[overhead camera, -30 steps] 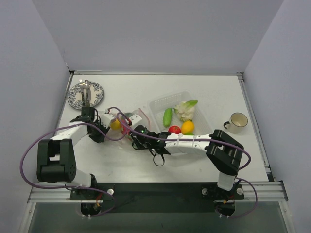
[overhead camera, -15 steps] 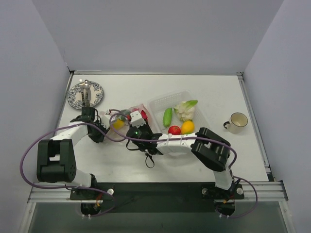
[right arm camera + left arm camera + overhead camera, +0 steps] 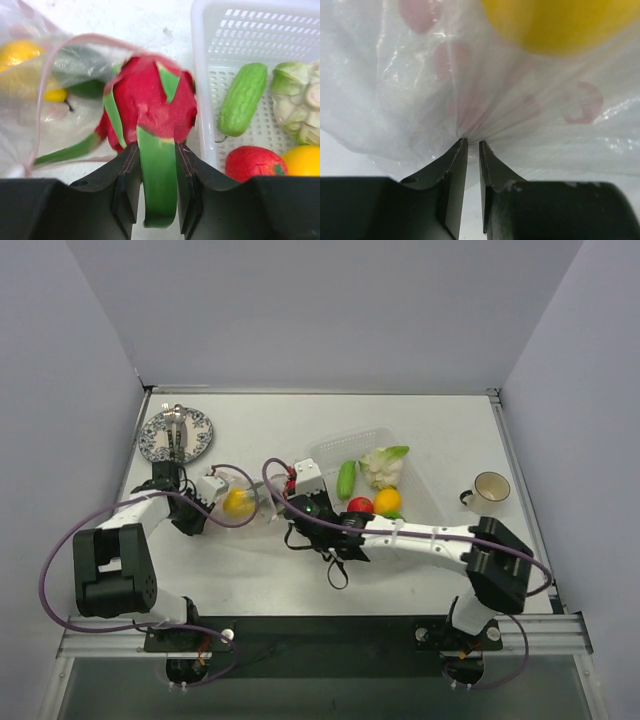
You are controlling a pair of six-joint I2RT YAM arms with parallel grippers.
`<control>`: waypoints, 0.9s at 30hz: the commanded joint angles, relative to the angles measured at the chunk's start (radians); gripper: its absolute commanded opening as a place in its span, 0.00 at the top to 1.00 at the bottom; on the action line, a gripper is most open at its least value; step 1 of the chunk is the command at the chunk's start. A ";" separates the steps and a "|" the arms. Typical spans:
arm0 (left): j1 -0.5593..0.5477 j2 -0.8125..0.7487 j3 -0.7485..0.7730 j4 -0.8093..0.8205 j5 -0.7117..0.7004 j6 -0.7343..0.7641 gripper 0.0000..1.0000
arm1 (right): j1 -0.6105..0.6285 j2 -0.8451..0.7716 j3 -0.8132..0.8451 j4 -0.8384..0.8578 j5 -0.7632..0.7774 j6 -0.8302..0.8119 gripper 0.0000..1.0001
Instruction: Open the zip-top bag and remove the fake food
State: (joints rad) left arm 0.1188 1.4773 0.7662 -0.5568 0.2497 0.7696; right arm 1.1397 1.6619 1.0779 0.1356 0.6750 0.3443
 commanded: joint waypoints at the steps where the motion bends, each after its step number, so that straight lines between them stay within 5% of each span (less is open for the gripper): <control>1: 0.065 0.057 -0.036 -0.117 -0.129 0.056 0.73 | -0.047 -0.238 -0.050 -0.062 0.064 -0.011 1.00; 12: 0.065 -0.006 -0.064 -0.138 -0.124 0.068 0.73 | -0.251 -0.438 -0.179 0.097 -0.294 0.042 1.00; 15: 0.065 -0.002 -0.067 -0.135 -0.122 0.066 0.73 | -0.329 -0.429 -0.188 0.205 -0.585 0.100 1.00; 20: 0.065 0.008 -0.058 -0.137 -0.116 0.056 0.74 | -0.357 -0.317 -0.083 0.248 -0.836 0.169 1.00; 27: 0.065 -0.003 -0.071 -0.138 -0.116 0.065 0.74 | -0.400 -0.289 -0.012 0.254 -0.842 0.171 1.00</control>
State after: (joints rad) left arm 0.1707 1.4487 0.7479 -0.5911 0.1764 0.8207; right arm 0.7712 1.4197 0.9730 0.2245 -0.0883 0.4850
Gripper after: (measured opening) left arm 0.266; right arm 0.281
